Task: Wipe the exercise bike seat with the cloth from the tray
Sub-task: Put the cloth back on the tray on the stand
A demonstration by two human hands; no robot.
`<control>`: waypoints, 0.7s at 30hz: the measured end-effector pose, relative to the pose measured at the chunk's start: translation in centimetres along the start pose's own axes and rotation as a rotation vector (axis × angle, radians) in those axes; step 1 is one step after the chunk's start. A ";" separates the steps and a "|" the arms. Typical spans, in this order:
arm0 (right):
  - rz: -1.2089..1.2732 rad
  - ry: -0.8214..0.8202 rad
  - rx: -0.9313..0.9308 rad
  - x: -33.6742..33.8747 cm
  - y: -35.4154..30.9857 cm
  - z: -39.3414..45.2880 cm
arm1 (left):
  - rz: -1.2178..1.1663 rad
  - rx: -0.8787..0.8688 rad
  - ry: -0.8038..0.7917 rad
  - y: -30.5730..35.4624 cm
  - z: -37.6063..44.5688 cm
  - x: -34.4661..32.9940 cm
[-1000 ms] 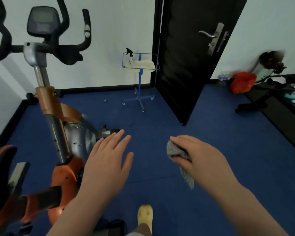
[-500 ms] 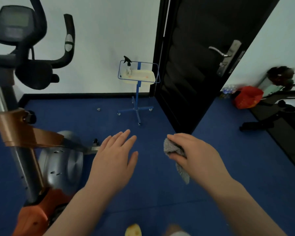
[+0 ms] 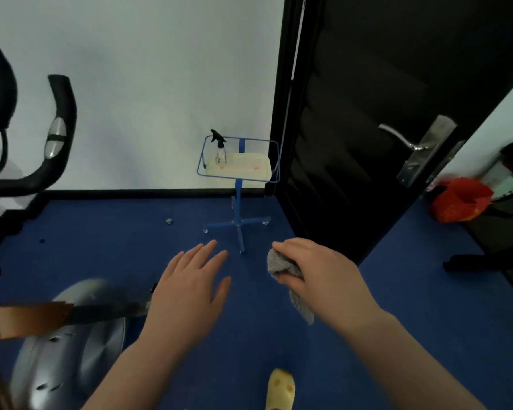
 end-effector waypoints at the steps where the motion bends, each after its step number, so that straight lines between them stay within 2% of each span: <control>1: 0.005 0.001 0.005 0.6 0.9 1.2 | 0.012 -0.002 0.003 0.4 1.5 0.1; 7: 0.016 -0.021 0.024 2.6 5.8 9.0 | -0.023 0.079 0.017 0.9 9.9 0.7; 13: 0.054 -0.114 -0.004 1.3 8.9 17.1 | -0.014 0.124 -0.017 -1.3 16.9 -0.5; 21: 0.088 -0.046 -0.067 1.5 11.1 29.8 | -0.025 0.055 -0.047 -5.2 30.3 -1.1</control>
Point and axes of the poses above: each hand's wrist, its own z-axis towards the middle knuckle, its own x-axis out of the back of the hand, y = z × x, the point moved 10 cm from there along z, towards the middle knuckle, and after that the axes turned 5 degrees about x, right-handed, at the moved point
